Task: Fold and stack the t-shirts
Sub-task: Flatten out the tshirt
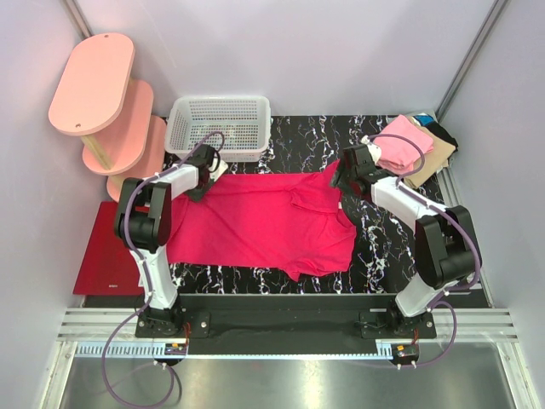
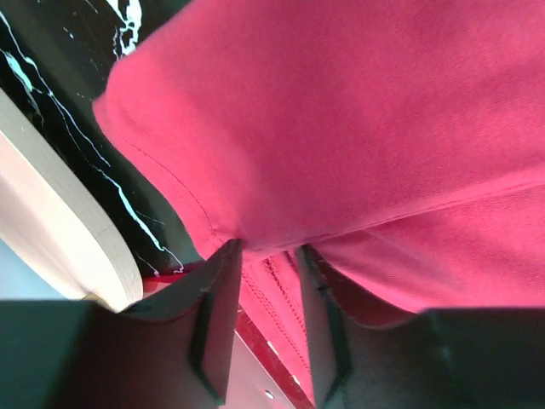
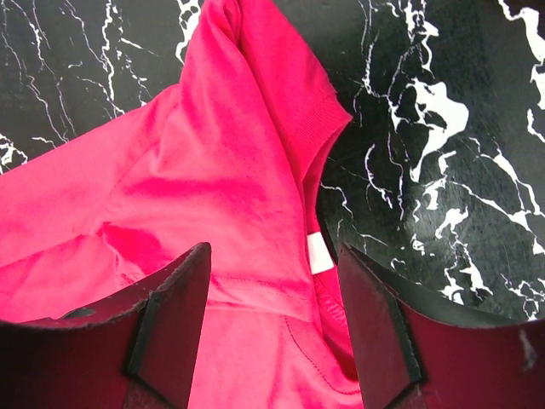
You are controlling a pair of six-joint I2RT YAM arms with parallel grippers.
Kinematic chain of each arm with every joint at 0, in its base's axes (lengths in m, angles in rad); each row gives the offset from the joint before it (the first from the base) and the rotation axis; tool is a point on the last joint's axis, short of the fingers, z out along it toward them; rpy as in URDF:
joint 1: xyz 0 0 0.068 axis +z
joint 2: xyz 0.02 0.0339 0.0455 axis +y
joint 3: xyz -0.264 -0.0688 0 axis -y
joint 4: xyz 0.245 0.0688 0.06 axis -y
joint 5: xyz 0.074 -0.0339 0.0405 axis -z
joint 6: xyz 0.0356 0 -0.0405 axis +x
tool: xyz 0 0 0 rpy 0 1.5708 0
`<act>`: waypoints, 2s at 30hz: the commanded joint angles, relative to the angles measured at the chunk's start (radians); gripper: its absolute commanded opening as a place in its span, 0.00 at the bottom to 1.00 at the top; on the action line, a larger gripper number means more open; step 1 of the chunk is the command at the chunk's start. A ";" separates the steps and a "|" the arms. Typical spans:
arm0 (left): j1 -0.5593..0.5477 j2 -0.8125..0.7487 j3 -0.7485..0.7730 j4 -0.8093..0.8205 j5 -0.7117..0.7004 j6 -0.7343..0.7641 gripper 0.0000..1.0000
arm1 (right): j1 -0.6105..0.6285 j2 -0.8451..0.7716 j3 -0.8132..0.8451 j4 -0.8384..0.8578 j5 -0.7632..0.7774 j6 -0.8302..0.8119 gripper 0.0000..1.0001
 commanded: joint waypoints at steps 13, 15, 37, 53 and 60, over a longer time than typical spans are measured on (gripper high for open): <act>0.001 -0.001 0.008 0.020 -0.011 0.013 0.00 | -0.006 0.132 0.046 0.007 0.005 0.020 0.71; 0.001 -0.007 0.003 0.020 -0.010 0.013 0.00 | -0.006 0.167 0.077 0.022 -0.006 0.018 0.70; 0.004 -0.058 -0.029 0.029 -0.010 0.025 0.00 | -0.006 0.223 0.117 0.036 -0.040 0.012 0.10; -0.006 -0.237 -0.093 -0.043 0.102 -0.027 0.00 | -0.073 0.102 0.013 -0.024 0.035 0.036 0.01; -0.103 -0.296 -0.196 -0.076 0.196 -0.091 0.00 | -0.100 0.069 0.002 -0.062 0.034 0.038 0.00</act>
